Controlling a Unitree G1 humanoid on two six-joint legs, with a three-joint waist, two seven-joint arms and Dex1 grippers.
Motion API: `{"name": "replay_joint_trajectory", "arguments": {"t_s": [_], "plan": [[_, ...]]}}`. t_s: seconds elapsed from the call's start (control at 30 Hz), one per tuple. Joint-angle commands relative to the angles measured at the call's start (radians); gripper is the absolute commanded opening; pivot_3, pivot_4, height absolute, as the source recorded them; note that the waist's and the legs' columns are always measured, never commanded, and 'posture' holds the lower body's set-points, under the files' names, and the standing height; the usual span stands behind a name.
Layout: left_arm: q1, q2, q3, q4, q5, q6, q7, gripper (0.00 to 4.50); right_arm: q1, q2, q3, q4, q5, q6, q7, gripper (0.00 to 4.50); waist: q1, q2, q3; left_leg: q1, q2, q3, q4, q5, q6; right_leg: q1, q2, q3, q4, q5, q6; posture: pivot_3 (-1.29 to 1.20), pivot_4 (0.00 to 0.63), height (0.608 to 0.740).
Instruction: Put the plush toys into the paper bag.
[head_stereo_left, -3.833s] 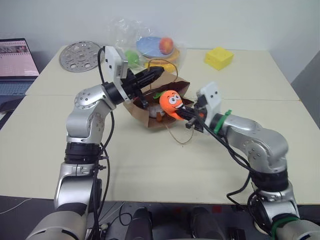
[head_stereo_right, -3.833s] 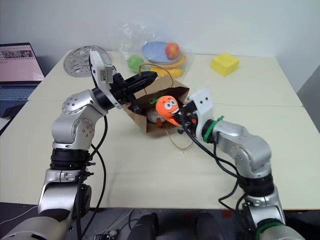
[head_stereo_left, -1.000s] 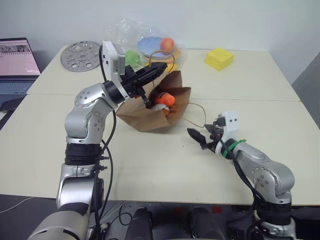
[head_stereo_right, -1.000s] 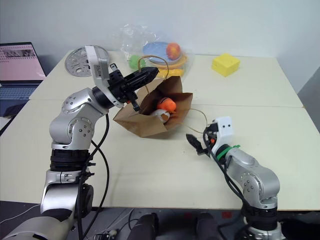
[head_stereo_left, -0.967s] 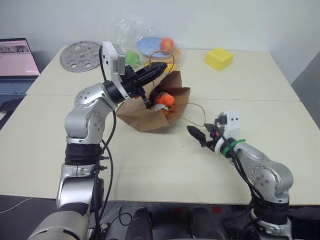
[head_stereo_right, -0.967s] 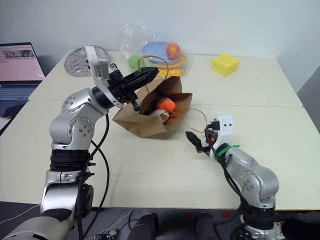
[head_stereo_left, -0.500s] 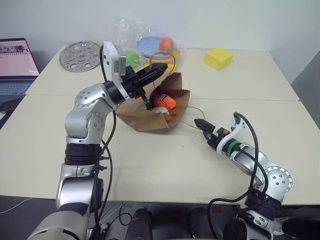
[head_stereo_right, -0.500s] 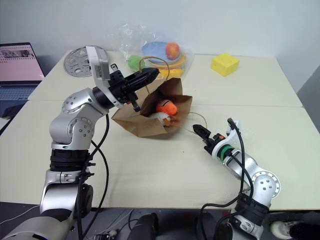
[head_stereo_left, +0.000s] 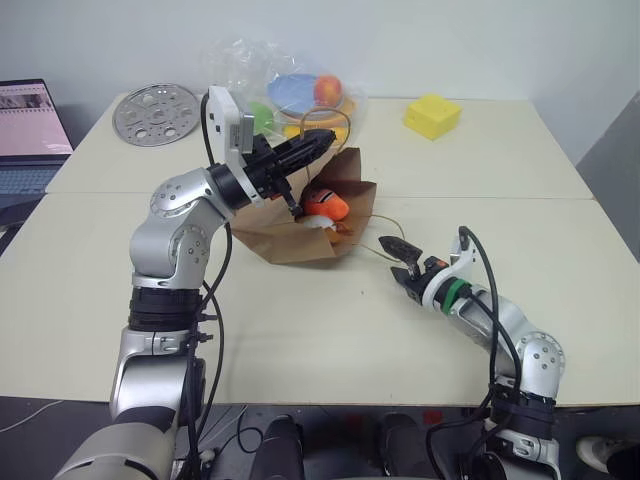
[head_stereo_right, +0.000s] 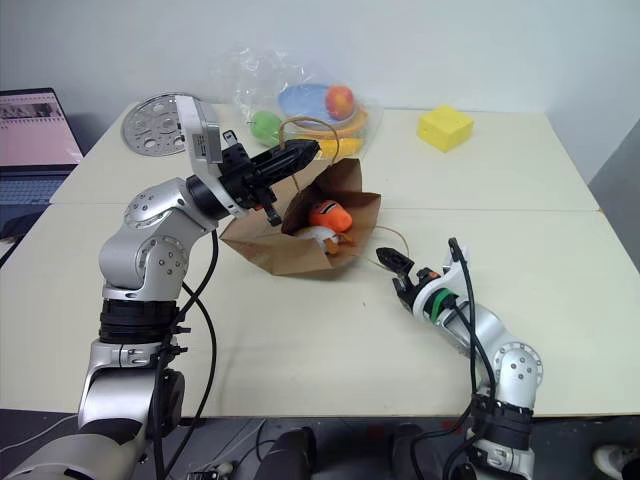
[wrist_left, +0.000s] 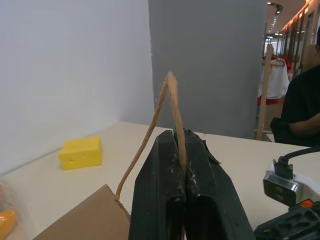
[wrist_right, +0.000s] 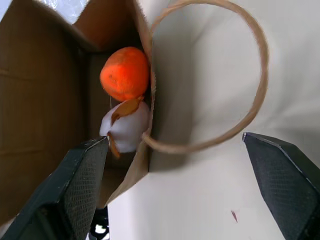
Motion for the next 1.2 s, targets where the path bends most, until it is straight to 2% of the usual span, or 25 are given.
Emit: {"name": "replay_joint_trajectory", "arguments": {"t_s": [0.03, 0.1, 0.27, 0.43, 0.63, 0.73, 1.03, 1.2], "plan": [[-0.016, 0.006, 0.006, -0.039, 0.002, -0.02, -0.001, 0.0, -0.023, -0.016, 0.016, 0.018, -0.034, -0.045, 0.05, 4.11, 0.003, 0.0, 0.0, 0.0, 0.0, 0.0, 0.0, 0.0, 0.0, 0.0, 0.0, 0.0, 0.0, 0.0, 0.0, 0.0, 0.15, 0.74], [-0.016, 0.009, 0.009, -0.039, 0.002, -0.02, 0.0, 0.0, -0.022, -0.027, 0.02, 0.021, -0.031, -0.051, 0.061, 3.59, 0.005, 0.0, 0.0, 0.0, 0.0, 0.0, 0.0, 0.0, 0.0, 0.0, 0.0, 0.0, -0.001, 0.0, 0.0, 0.0, 0.15, 0.74], [-0.012, 0.011, 0.014, -0.039, 0.002, -0.021, 0.003, 0.0, -0.021, -0.042, 0.026, 0.017, -0.021, -0.063, 0.067, 1.73, 0.005, 0.0, 0.0, 0.0, 0.0, 0.0, 0.0, 0.0, 0.0, 0.0, 0.0, 0.0, -0.001, 0.0, 0.0, 0.0, 0.15, 0.74], [-0.005, 0.007, 0.01, -0.048, 0.002, -0.02, 0.008, 0.0, -0.014, -0.055, 0.03, 0.014, -0.013, -0.065, 0.073, 0.05, 0.005, 0.0, 0.0, 0.0, 0.0, 0.0, 0.0, 0.0, 0.0, 0.0, 0.0, 0.0, -0.001, 0.0, 0.0, 0.0, 0.15, 0.74], [-0.003, 0.007, 0.007, -0.046, 0.005, -0.021, 0.006, 0.0, -0.022, -0.086, 0.034, 0.006, -0.034, -0.069, 0.105, 0.02, 0.005, 0.0, 0.0, -0.001, 0.0, 0.0, 0.0, 0.0, 0.0, 0.0, 0.0, 0.0, -0.001, 0.0, 0.0, 0.0, 0.15, 0.74], [-0.003, 0.011, 0.008, -0.046, 0.007, -0.02, 0.004, 0.0, -0.048, -0.13, 0.051, -0.039, -0.037, -0.053, 0.167, 0.02, 0.005, 0.0, 0.0, 0.0, 0.0, 0.0, 0.0, 0.0, 0.0, 0.0, 0.0, 0.0, -0.001, 0.0, 0.0, 0.0, 0.15, 0.74], [-0.041, 0.043, 0.034, 0.004, 0.021, -0.026, 0.01, 0.0, -0.255, -0.248, 0.074, -0.156, 0.177, -0.084, 0.121, 0.02, 0.004, 0.001, 0.0, -0.001, 0.0, 0.0, 0.0, 0.0, 0.0, 0.0, 0.0, -0.001, 0.0, 0.0, 0.0, 0.0, 0.15, 0.74], [-0.047, 0.025, 0.052, 0.015, 0.01, -0.021, 0.051, 0.0, -0.331, -0.269, 0.127, -0.176, 0.211, -0.103, 0.108, 0.02, 0.004, 0.001, 0.0, -0.002, 0.0, 0.0, 0.0, 0.0, 0.0, -0.001, 0.0, 0.0, -0.001, 0.0, 0.0, 0.0, 0.15, 0.74]]}}
